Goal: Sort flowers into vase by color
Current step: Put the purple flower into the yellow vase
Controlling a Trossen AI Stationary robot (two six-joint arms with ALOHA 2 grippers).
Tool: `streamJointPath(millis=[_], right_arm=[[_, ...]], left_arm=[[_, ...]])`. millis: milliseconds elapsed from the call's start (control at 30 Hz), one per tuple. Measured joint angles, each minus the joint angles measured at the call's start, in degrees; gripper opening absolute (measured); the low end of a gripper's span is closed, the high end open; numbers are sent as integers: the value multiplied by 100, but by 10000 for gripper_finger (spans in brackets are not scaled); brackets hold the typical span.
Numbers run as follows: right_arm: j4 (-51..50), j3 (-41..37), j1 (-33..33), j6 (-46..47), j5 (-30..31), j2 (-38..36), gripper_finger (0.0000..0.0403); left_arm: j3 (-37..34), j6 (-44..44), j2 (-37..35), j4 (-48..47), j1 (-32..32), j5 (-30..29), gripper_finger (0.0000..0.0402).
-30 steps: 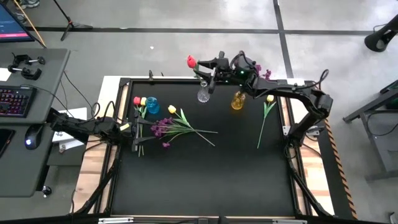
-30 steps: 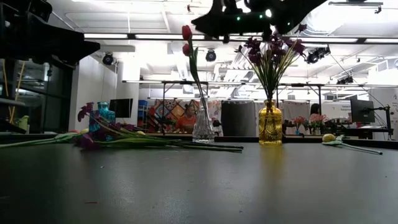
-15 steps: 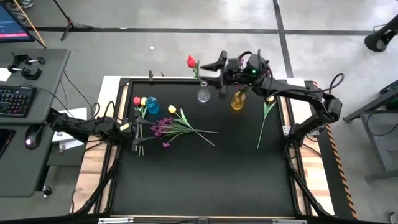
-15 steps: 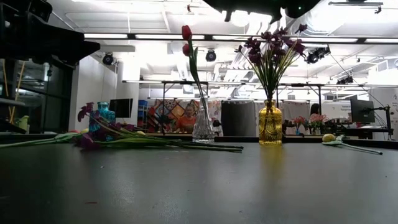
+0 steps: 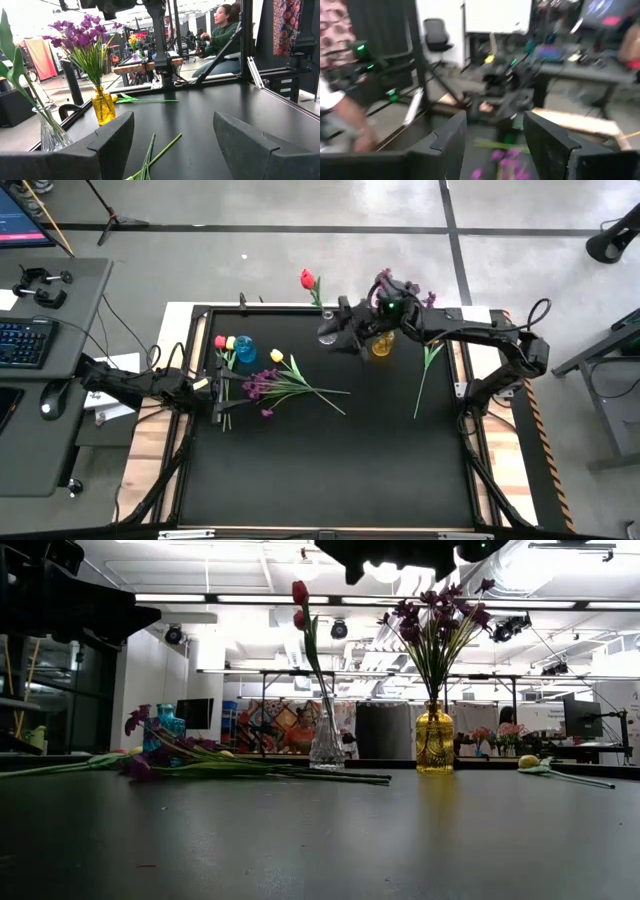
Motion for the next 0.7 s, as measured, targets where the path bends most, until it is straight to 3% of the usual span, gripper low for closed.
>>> streamJointPath(millis=[233,433,567,700], right_arm=[[-1235,1,475,-7,-110,19,185],[-1326,-1,1272,140,-41,407,185],[-1068,-1,1832,-31,558,862,185],[-785,-1,2200,-101,1669,1381,185]], left_arm=[[0,-1,1,0,0,0,262],[0,-1,0,0,-2,-2,262],[0,-1,1,0,-1,-2,262],[0,-1,2,2,0,0,262]])
